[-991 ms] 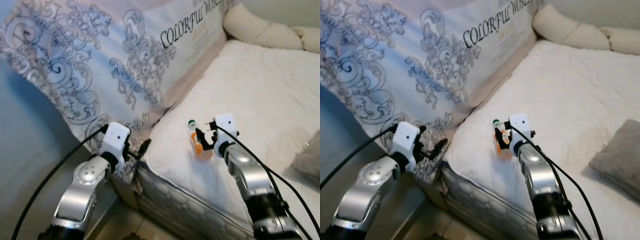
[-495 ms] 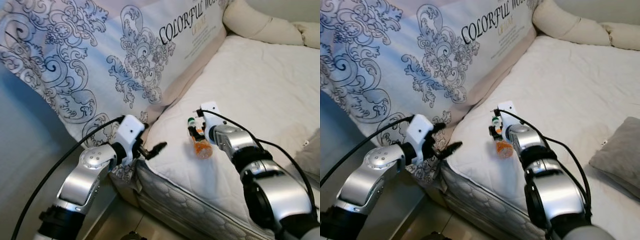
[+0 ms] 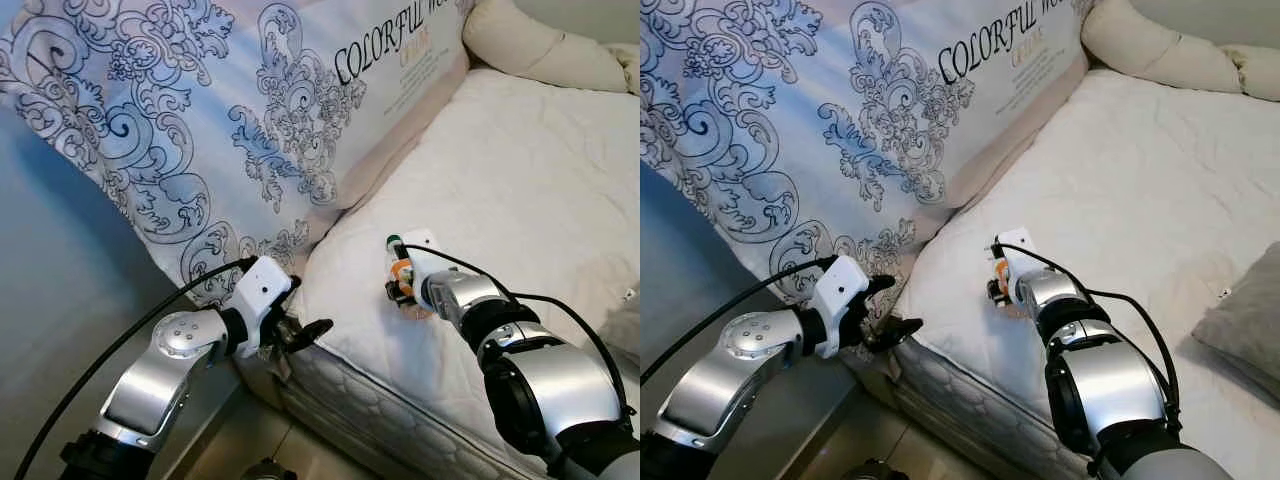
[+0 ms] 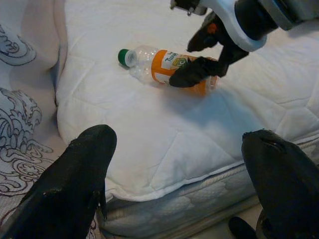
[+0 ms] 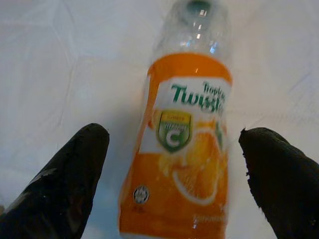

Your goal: Clean up the room

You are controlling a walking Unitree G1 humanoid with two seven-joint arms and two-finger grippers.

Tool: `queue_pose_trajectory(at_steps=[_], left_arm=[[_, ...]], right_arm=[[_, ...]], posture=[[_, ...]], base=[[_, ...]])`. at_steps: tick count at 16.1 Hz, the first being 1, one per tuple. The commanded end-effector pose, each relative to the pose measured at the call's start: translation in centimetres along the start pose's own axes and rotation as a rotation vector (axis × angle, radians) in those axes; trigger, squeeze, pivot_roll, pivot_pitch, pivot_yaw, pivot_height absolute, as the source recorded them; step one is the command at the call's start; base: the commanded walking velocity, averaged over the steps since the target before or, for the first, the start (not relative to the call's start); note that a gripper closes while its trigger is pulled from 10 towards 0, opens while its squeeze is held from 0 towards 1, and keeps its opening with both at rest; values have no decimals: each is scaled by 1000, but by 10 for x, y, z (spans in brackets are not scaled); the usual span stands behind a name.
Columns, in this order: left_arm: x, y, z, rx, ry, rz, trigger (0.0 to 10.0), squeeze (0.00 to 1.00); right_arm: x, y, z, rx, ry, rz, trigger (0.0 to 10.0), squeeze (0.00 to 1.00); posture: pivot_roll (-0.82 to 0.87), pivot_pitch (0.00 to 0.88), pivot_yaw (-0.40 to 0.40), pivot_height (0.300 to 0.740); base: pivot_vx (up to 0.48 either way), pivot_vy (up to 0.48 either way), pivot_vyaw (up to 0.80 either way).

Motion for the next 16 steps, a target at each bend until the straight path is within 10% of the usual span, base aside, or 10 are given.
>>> queue_pose_trajectory(at_steps=[1, 3, 16], left_arm=[[2, 1, -2, 1, -1, 16, 10000, 0], [2, 1, -4, 9, 1, 12, 10000, 0], [1, -5, -2, 78, 24, -11, 10000, 0]], right_arm=[[-3, -1, 0, -10, -17, 7, 3961, 0], [-11, -3, 2, -9, -32, 65, 0, 0], [-35, 9, 4, -41, -44, 314, 0, 0]], posture=[[140, 6, 56, 740], [145, 0, 54, 740], [107, 0, 68, 740]], base=[[0, 0, 0], [0, 0, 0], [0, 0, 0]])
Point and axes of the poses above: a point about 5 cm out from each wrist's last joint towards the gripper, its own z axis pointing out of the wrist towards the gripper, its own x axis along the axis of the wrist's last joint, y = z × x, the point moved 5 cm from there along z, pointing out of the wrist towards the gripper, and after that the axes turned 6 degrees about -z, right-handed, at the moved point
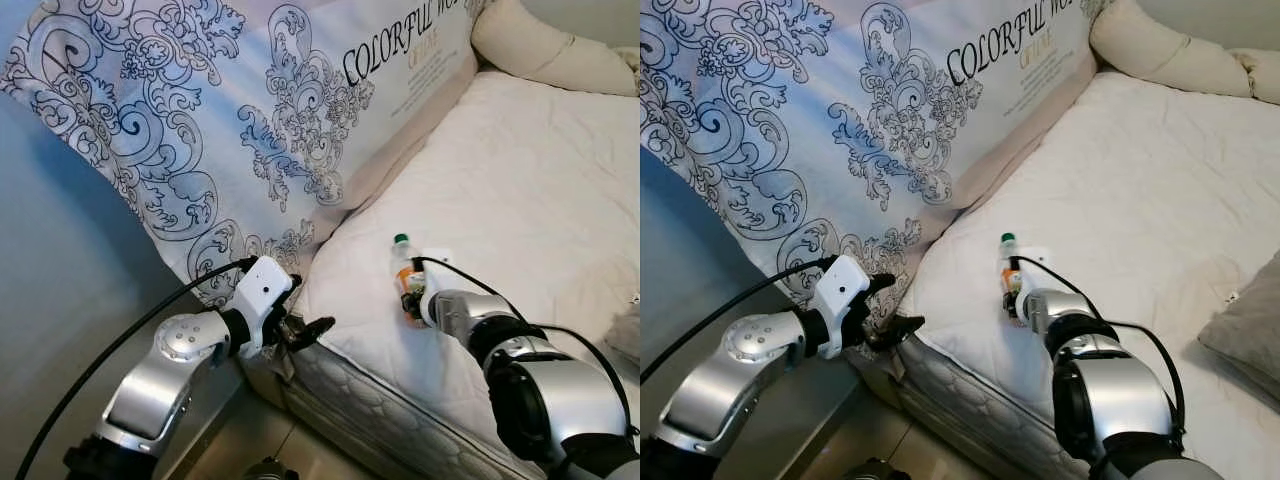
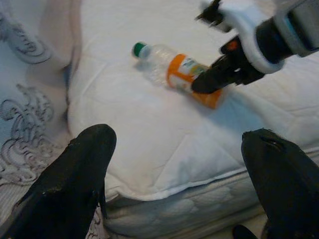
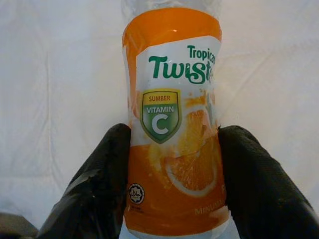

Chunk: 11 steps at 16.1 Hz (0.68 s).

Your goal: Clean up the room

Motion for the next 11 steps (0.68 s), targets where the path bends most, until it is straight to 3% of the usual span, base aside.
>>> queue_pose_trajectory(at_steps=[1, 3, 4, 7, 8, 9, 11], left_arm=[[1, -8, -4, 48, 7, 12, 10000, 0], [0, -11, -4, 87, 23, 2, 10000, 0], [2, -18, -6, 167, 68, -29, 10000, 0], [4, -25, -10, 245, 112, -51, 10000, 0], [5, -27, -11, 269, 122, -49, 10000, 0], [5, -32, -17, 338, 149, -59, 10000, 0], [6, -41, -25, 448, 197, -57, 10000, 0]], right_arm=[[-1, 7, 0, -13, 19, 44, 0, 0], [2, 10, 0, -12, 65, 76, 0, 0], [20, 18, -3, -32, 218, 146, 0, 0], [37, 28, -12, -47, 360, 223, 39, 0], [42, 30, -16, -46, 403, 248, 1255, 0], [51, 34, -33, -35, 545, 277, 10000, 0], [52, 33, -52, -10, 663, 262, 10000, 0]], posture=[[97, 0, 69, 740], [80, 0, 73, 740], [55, 0, 85, 740], [49, 0, 81, 740], [50, 0, 79, 740], [55, 0, 71, 740], [51, 0, 71, 740]], base=[[0, 0, 0], [0, 0, 0], [0, 0, 0], [0, 0, 0], [0, 0, 0], [0, 0, 0], [0, 0, 0]])
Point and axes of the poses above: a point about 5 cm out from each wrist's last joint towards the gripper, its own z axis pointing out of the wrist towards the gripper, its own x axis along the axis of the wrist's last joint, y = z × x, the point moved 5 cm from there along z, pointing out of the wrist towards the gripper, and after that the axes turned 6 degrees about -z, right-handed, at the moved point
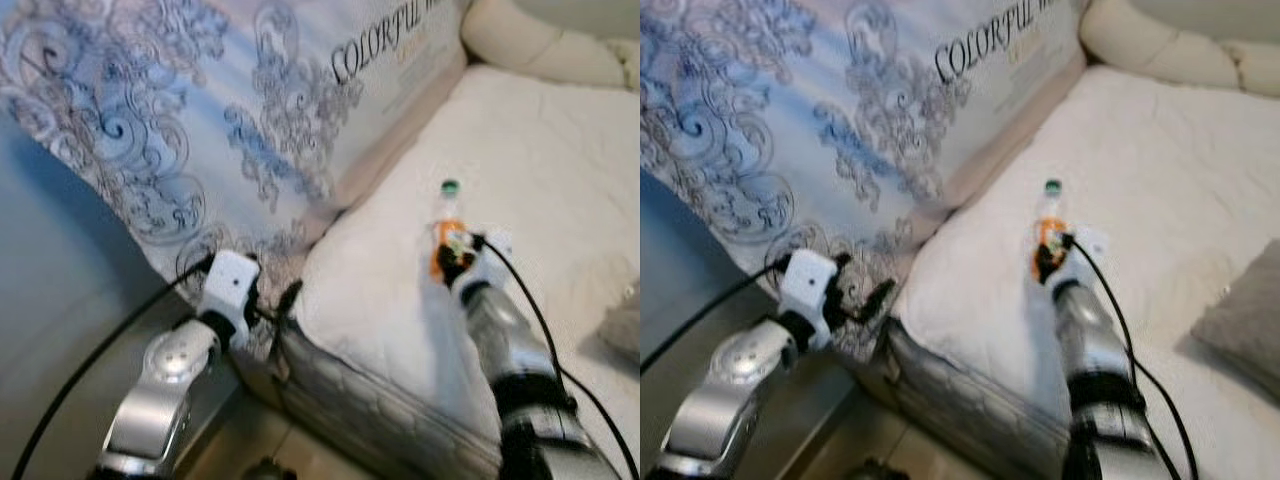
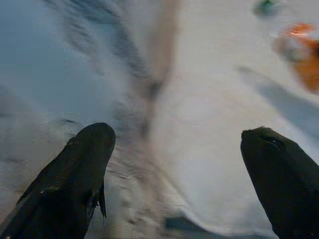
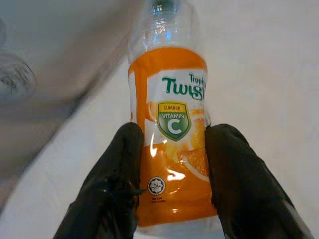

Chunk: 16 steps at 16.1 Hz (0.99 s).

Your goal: Clean up the room

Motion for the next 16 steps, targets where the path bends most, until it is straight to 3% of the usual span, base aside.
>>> queue_pose_trajectory(at_steps=[1, 4, 11, 16], left_arm=[[3, -11, -5, 72, 39, -5, 10000, 0], [-2, -18, -7, 121, 28, 5, 10000, 0], [-6, -10, -8, 77, 7, -17, 10000, 0], [-23, -5, -17, 35, -61, -22, 10000, 0]], right_arm=[[17, -17, -10, 80, 102, -22, 10000, 0], [6, -13, -32, 49, 123, -27, 10000, 0], [17, -18, -47, 61, 153, -46, 10000, 0], [-8, -4, -57, 104, 52, -124, 10000, 0]], posture=[[40, 0, 76, 740], [28, 0, 85, 740], [20, 0, 91, 740], [33, 0, 61, 740]], base=[[0, 0, 0], [0, 0, 800], [0, 0, 775], [0, 0, 800]])
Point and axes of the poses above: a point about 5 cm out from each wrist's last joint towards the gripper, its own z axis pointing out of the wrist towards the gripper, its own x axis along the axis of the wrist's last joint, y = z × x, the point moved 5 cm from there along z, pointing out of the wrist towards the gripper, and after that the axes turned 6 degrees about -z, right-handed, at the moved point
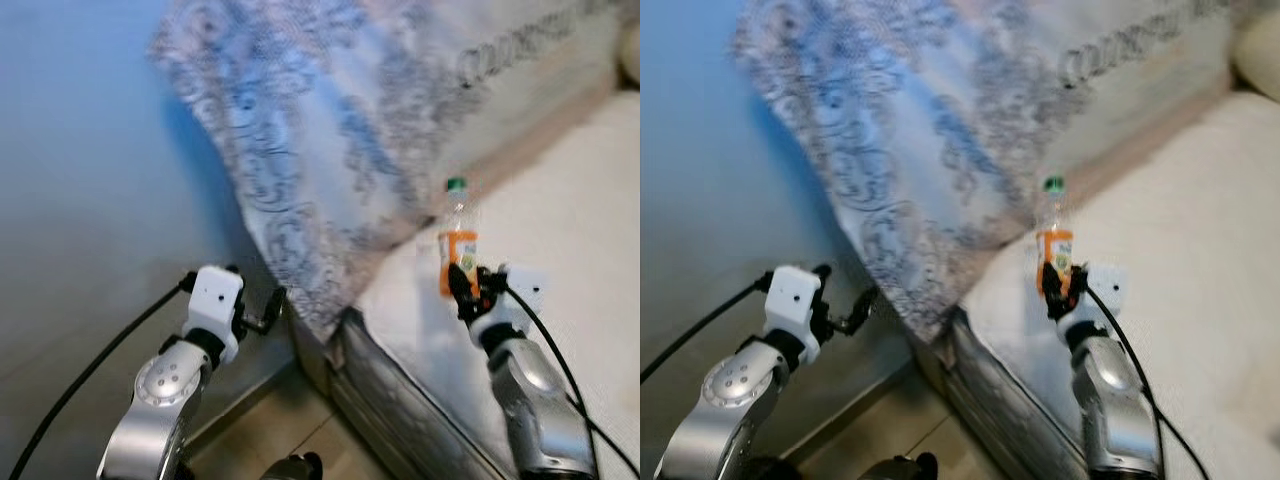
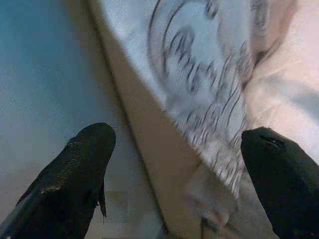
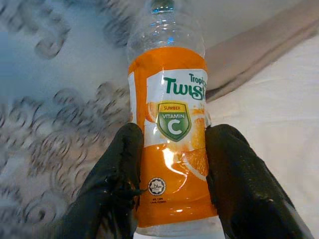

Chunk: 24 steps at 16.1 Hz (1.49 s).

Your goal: Clean up the room

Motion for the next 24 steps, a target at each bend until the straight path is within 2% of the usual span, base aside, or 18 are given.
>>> queue_pose_trajectory(at_steps=[1, 3, 5, 7, 10, 13, 15, 18, 19, 21, 23, 24], left_arm=[[-1, -2, -3, -18, -14, 4, 10000, 0], [-5, -1, -7, -63, -37, 2, 10000, 0], [-4, 1, -9, -94, -42, 3, 10000, 0], [-6, 4, -14, -146, -59, 8, 10000, 0], [-11, 9, -20, -196, -89, 14, 10000, 0], [-11, 10, -22, -212, -96, 14, 10000, 0], [-13, 12, -23, -218, -101, 12, 10000, 0], [-15, 12, -23, -232, -116, 8, 10000, 0], [-17, 11, -24, -229, -124, 8, 10000, 0], [-15, 0, -19, -152, -108, 28, 10000, 0], [-11, -9, -12, -63, -79, 14, 10000, 0], [-12, -9, -8, -16, -72, -16, 10000, 0]], right_arm=[[-2, -2, -1, 66, -23, -28, 10000, 0], [-1, 4, -10, 230, -63, -66, 10000, 0], [0, 14, -17, 309, -93, -117, 10000, 0], [-3, 25, -33, 445, -172, -206, 10000, 0], [-15, 24, -62, 660, -305, -305, 10000, 0], [-17, 21, -72, 742, -359, -328, 10000, 0], [-20, 12, -76, 805, -373, -350, 10000, 0], [-15, 0, -67, 810, -332, -349, 10000, 0], [-13, -8, -60, 801, -292, -359, 10000, 0], [-11, -24, -44, 716, -217, -316, 10000, 0], [-15, -33, -39, 672, -197, -286, 10000, 0], [-24, -38, -36, 604, -202, -236, 10000, 0]], posture=[[32, 0, 60, 740], [30, 0, 57, 740], [32, 0, 54, 740], [31, 0, 52, 740], [30, 0, 51, 740], [28, 0, 51, 740], [30, 0, 52, 740], [30, 0, 54, 740], [32, 0, 53, 740], [34, 0, 51, 740], [33, 0, 50, 740], [33, 0, 48, 740]], base=[[0, 0, 800], [0, 0, 800], [0, 0, 800], [0, 0, 800], [0, 0, 800], [0, 0, 800], [0, 0, 800], [0, 0, 800], [0, 0, 800], [0, 0, 800], [0, 0, 800], [0, 0, 800]])
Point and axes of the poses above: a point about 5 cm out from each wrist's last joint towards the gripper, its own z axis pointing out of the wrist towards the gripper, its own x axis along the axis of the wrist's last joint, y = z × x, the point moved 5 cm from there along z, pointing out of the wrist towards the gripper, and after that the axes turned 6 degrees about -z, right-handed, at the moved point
